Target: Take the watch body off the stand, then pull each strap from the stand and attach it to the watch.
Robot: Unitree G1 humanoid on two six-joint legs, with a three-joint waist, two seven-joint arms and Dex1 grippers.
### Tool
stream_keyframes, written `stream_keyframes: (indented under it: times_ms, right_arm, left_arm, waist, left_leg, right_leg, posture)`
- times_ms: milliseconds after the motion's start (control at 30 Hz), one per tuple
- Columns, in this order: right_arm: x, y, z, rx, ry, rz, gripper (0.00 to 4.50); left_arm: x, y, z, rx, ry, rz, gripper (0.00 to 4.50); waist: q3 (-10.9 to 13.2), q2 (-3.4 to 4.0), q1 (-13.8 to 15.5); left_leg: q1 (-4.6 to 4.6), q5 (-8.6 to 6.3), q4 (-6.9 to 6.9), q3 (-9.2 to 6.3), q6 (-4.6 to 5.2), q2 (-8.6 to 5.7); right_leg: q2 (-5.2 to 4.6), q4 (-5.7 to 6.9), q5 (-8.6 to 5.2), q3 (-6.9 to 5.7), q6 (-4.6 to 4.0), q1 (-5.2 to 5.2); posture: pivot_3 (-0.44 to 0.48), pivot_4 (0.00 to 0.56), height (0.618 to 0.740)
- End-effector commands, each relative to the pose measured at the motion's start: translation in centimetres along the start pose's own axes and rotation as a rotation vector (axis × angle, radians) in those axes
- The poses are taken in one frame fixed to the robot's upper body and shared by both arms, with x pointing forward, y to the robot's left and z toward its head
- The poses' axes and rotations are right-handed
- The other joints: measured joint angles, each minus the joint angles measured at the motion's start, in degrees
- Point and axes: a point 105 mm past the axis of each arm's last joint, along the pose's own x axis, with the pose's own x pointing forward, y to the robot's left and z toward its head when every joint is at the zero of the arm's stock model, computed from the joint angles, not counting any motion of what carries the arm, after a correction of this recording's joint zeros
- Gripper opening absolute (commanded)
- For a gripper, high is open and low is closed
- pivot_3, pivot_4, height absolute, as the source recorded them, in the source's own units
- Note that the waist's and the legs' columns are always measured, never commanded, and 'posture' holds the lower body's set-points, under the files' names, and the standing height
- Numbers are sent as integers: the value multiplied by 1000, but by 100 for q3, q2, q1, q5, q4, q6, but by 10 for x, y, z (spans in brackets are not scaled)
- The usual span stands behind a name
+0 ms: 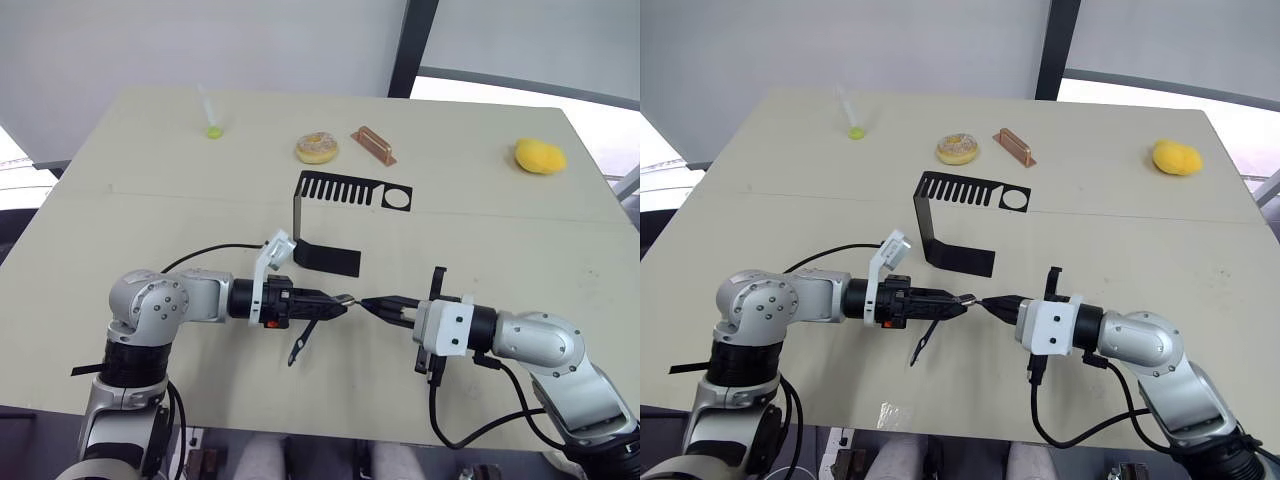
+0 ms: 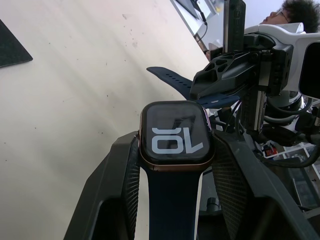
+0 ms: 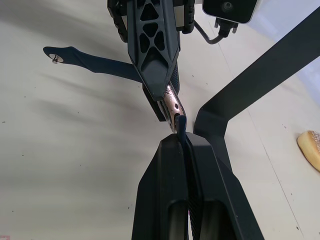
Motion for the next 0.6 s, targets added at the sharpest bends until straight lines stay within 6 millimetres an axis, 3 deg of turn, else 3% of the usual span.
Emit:
stream_keyframes:
  times_ms: [33,600]
  right_arm:
    - [7,2,17,-41,-68,20,0]
    - [14,1,21,-46,-46,28,0]
  left_arm:
    - [10,-18,0,50,28,-83,1590]
    - [14,-17,-1,59,48,-71,1590]
  waist:
    - [0,0,0]
    - [0,0,0]
  left_leg:
    - [0,0,0,0,0,0]
    - [0,0,0,0,0,-1]
  right_leg:
    - [0,0,0,0,0,0]
    - [0,0,0,-1,0,0]
  posture:
    - [0,150,740]
    - [0,150,740]
